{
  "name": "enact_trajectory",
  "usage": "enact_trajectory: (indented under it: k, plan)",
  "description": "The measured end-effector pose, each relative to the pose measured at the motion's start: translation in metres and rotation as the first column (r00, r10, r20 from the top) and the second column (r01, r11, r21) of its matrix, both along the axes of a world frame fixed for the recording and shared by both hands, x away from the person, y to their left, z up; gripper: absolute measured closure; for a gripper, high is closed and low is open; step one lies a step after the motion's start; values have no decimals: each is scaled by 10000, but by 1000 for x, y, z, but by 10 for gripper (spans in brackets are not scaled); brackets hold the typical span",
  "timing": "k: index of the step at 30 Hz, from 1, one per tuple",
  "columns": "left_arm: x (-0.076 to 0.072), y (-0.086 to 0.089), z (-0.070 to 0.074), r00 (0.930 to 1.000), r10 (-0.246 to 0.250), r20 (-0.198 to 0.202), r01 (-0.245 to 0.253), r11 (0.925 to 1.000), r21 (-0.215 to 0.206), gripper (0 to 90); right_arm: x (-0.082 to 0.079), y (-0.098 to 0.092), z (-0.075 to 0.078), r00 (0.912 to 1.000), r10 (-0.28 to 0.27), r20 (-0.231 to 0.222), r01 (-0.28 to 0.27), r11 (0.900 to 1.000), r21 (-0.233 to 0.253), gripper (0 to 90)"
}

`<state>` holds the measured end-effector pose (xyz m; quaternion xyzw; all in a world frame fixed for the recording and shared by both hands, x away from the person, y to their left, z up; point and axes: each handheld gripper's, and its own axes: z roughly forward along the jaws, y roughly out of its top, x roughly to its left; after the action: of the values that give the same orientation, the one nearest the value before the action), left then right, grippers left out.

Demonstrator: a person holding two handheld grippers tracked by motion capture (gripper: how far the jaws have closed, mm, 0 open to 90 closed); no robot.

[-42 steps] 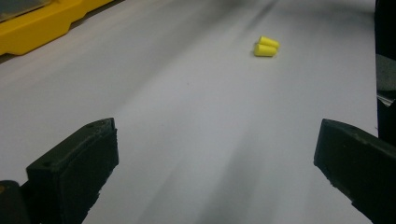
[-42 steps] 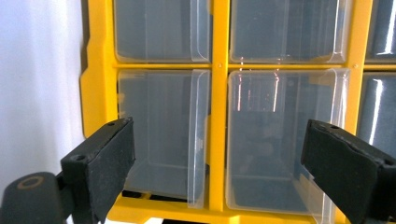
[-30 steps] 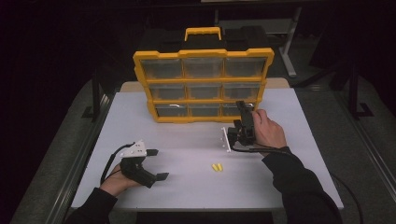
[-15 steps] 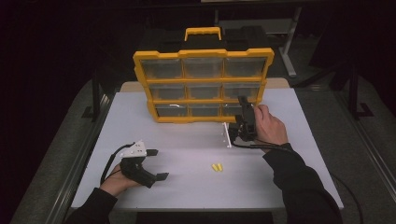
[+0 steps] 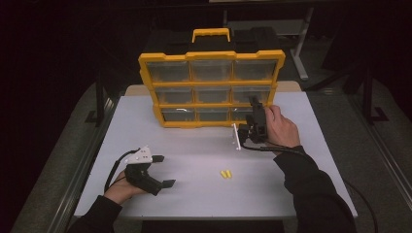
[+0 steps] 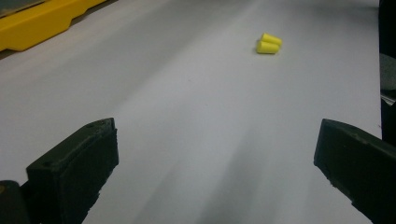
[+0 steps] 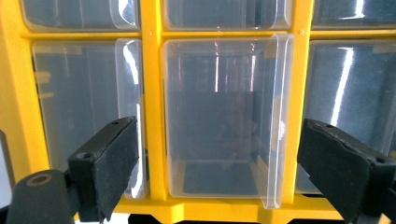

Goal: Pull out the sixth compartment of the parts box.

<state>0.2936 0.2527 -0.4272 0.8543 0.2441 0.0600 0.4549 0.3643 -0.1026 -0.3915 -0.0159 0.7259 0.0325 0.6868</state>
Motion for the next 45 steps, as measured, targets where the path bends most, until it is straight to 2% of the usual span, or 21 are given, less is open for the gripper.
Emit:
enact_trajectory:
  k: [7,18,26,36,45]
  plan:
    - [0,1,0,10000,42,-4,-42,10000,11,0,4,-1,4,9995,-220,233,225,9996,-198,143]
    - [-1,1,0,10000,68,8,-68,10000,2,0,8,-2,14,9981,-374,481,381,9992,-125,241]
    - [-1,1,0,10000,60,5,-60,10000,9,0,12,-4,19,9977,-553,401,559,9983,-134,319]
    - [-1,1,0,10000,51,1,-51,10000,-13,0,16,-4,25,9980,-485,404,489,9988,-99,434]
    - [-1,1,0,10000,67,10,-67,10000,-15,0,20,-4,28,9984,-521,203,523,9986,-92,539]
